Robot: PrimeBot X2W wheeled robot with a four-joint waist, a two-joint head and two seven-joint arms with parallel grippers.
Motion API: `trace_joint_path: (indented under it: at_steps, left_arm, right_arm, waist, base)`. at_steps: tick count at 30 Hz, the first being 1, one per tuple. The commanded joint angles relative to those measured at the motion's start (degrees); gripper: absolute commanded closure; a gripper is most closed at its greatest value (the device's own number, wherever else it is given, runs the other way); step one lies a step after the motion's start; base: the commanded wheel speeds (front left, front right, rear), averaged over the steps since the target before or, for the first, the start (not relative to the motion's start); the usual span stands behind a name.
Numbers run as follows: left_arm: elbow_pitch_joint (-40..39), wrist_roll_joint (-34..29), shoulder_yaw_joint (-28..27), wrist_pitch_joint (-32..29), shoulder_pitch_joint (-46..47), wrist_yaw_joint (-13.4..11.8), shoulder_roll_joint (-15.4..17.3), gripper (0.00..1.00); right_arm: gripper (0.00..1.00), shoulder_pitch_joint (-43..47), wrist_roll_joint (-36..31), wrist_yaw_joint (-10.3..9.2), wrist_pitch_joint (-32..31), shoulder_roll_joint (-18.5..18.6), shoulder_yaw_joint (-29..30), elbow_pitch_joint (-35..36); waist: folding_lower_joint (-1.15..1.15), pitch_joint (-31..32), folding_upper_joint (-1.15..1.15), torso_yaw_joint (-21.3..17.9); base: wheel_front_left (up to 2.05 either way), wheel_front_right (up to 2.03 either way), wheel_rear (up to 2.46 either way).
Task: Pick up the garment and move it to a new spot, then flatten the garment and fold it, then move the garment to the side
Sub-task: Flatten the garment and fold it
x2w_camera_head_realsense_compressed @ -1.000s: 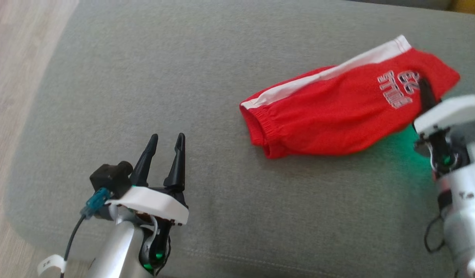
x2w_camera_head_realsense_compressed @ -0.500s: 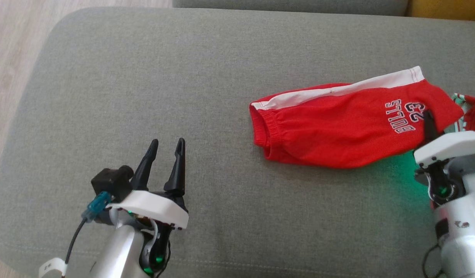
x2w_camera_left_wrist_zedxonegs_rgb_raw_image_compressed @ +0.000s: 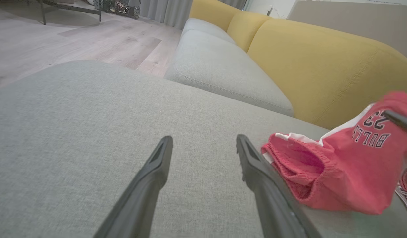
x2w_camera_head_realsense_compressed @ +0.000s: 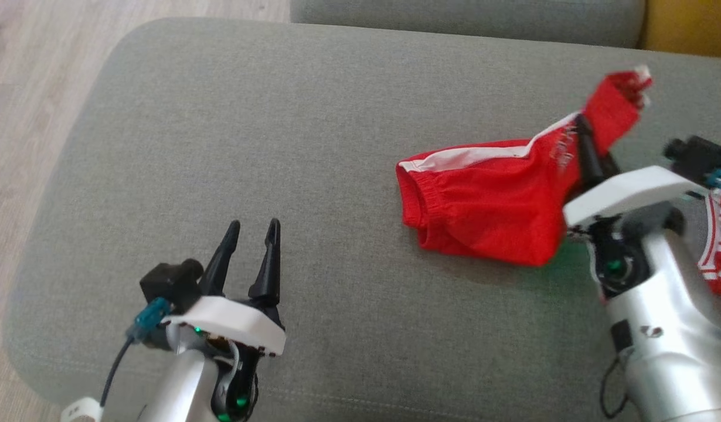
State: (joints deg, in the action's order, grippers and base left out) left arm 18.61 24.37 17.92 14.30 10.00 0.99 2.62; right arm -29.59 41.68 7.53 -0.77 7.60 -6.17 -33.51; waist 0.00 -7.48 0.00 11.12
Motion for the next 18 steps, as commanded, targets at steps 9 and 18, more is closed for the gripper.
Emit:
trace_joint_path:
  at_steps: [9,18]
  left_arm:
    - [-1.3,0.03,-1.74,0.7,0.27,-0.29,0.26,0.0]
    - [-1.48,0.19,-1.77,0.7,-0.09,-0.41,0.26,0.0]
  right_arm:
    - [1.0,3.62,1.97,-0.04,-2.36,0.53,-15.74,7.71]
    - [1.0,3.41,1.58,-0.04,-1.09,2.38,-24.05,4.7]
  waist:
    - [0.0,1.06,0.0,1.27]
    - [0.0,0.73,0.0,2.04]
  base:
    - [0.0,0.0,0.0]
    - [0.0,0.0,0.0]
